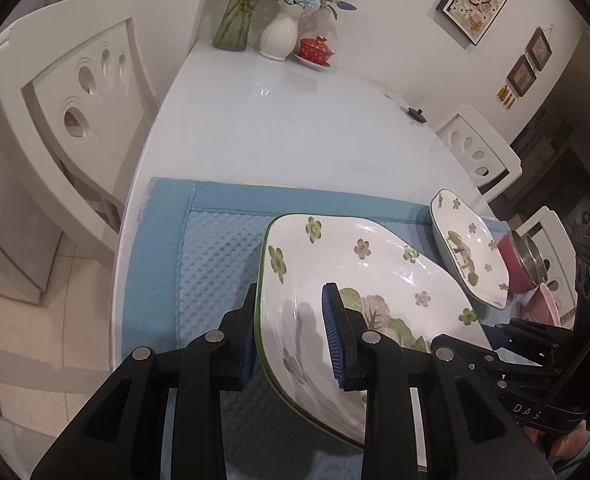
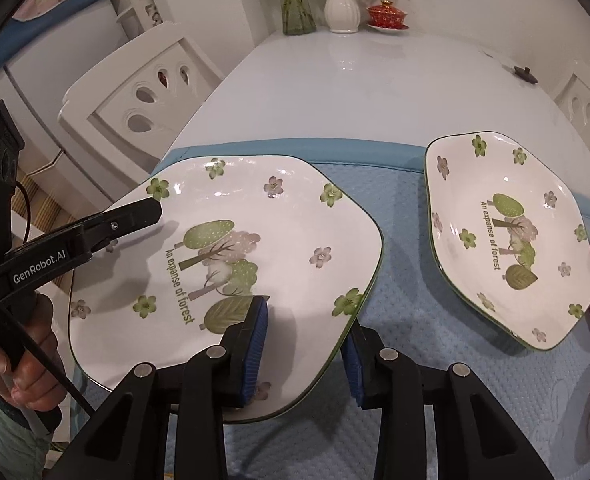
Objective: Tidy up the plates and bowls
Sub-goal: 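Grasp the larger flower plate rim and carry it over the blue-leaf plate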
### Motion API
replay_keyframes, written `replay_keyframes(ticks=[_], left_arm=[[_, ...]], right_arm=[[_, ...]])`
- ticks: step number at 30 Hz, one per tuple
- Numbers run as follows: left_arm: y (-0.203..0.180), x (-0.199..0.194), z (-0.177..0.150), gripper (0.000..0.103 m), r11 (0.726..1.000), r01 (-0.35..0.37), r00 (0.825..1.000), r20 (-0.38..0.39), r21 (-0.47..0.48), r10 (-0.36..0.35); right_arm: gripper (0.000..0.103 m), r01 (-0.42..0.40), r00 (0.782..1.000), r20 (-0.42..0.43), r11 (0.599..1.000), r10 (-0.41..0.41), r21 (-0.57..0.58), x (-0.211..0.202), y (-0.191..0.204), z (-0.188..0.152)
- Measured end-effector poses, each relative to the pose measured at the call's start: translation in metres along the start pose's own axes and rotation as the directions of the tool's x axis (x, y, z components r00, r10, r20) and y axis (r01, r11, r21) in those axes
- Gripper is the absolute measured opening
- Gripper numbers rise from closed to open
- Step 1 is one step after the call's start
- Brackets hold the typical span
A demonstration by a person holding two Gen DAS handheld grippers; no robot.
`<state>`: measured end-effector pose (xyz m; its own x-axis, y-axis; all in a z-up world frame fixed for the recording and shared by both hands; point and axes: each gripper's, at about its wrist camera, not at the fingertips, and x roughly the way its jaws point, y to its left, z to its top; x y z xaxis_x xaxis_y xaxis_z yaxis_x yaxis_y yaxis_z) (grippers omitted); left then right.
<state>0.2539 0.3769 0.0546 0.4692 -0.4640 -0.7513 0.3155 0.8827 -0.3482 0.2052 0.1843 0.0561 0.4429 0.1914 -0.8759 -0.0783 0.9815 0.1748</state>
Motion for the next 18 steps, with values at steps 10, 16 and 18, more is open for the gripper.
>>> replay_keyframes(ticks=[10,16,18], left_arm=[[0.029,0.013,-0.01,0.025,0.996,-0.029,0.999,-0.03,-0.089,0.026],[0.025,0.022,-0.014,0.025,0.994,-0.07,0.997,-0.03,-0.083,0.068],[0.023,0.02,-0.014,0.025,0.994,-0.083,0.996,-0.023,-0.074,0.081]], right_arm=[[0.035,-0.082,0.989,-0.115,0.995,0.088,0.049,0.023,-0.003,-0.012],[0.038,-0.12,0.988,-0.086,0.988,0.128,0.096,0.039,-0.019,0.014],[0.037,-0.071,0.995,-0.061,0.997,0.073,0.027,0.036,-0.009,0.017]])
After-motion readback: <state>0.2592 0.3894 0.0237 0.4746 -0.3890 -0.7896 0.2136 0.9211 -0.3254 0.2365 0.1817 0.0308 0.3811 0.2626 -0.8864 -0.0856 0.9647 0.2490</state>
